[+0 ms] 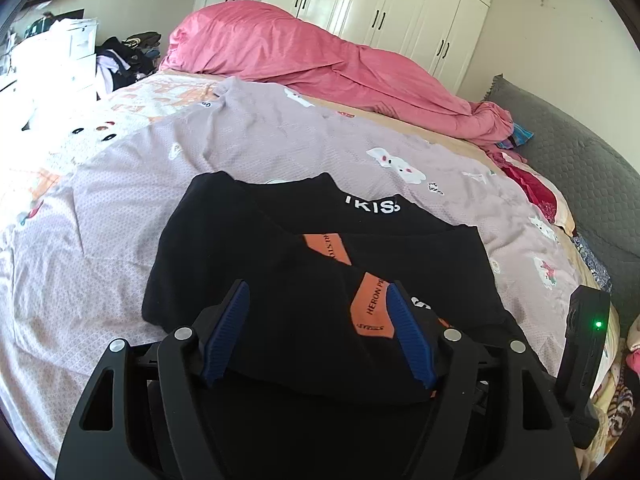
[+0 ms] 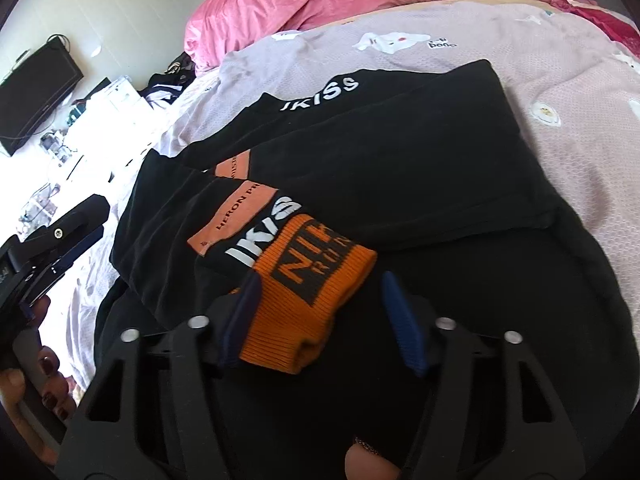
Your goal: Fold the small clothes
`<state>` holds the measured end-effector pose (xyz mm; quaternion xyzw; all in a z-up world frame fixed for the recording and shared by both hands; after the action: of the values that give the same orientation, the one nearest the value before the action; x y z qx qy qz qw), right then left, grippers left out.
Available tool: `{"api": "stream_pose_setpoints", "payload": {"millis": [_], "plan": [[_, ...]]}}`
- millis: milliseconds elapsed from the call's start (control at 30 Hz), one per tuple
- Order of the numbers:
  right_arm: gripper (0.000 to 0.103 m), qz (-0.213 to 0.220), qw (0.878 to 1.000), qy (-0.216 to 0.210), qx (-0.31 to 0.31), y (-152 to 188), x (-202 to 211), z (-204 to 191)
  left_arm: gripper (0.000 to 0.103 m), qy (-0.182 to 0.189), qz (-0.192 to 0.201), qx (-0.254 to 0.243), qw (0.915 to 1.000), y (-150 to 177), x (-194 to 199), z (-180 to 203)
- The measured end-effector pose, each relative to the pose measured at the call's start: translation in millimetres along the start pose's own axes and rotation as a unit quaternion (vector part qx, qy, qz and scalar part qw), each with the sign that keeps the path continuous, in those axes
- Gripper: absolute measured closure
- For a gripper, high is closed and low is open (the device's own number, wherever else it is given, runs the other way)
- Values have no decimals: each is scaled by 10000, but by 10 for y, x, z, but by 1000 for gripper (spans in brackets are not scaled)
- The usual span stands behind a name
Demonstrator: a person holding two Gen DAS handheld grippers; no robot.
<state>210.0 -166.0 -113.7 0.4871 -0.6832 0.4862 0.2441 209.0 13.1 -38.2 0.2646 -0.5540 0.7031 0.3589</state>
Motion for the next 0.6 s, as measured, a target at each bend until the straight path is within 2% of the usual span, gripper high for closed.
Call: {"api": "stream_pose_setpoints", "payload": {"millis": [33, 100, 167, 300, 467, 600], "plan": [[66, 22, 10000, -15, 20, -2, -2, -18, 32, 11, 3, 18, 10000, 3, 3, -11], [88, 52, 10000, -27, 73, -3, 3, -41, 32, 20, 16, 78, 10000, 18, 12, -54], [93, 94, 9998, -80, 156, -15, 24, -79, 31, 23, 36, 135, 9999, 22, 29, -93], [96, 300, 9983, -15, 503, -114, 164, -200, 31, -1, 111, 239, 9997, 14, 90, -195], [96, 642, 9932, 56, 974, -412, 471, -383, 31, -100, 199, 419, 9989, -3, 153, -370], [96, 1013, 9846, 385, 1373, -717, 796, -430, 31, -113, 220, 546, 9982, 4, 176, -476]]}}
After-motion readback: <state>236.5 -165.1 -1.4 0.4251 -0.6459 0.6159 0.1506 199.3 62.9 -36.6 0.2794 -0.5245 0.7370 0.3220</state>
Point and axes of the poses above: each gripper's, at about its wrist camera, not at the fingertips, and x roughly against the way its jaws point, z to its right, y to its underside, the point moved 9 cm from there along -x, roughly the way its jaws point, and after that the axes turned 11 degrees about -z, right-handed, at the moved point
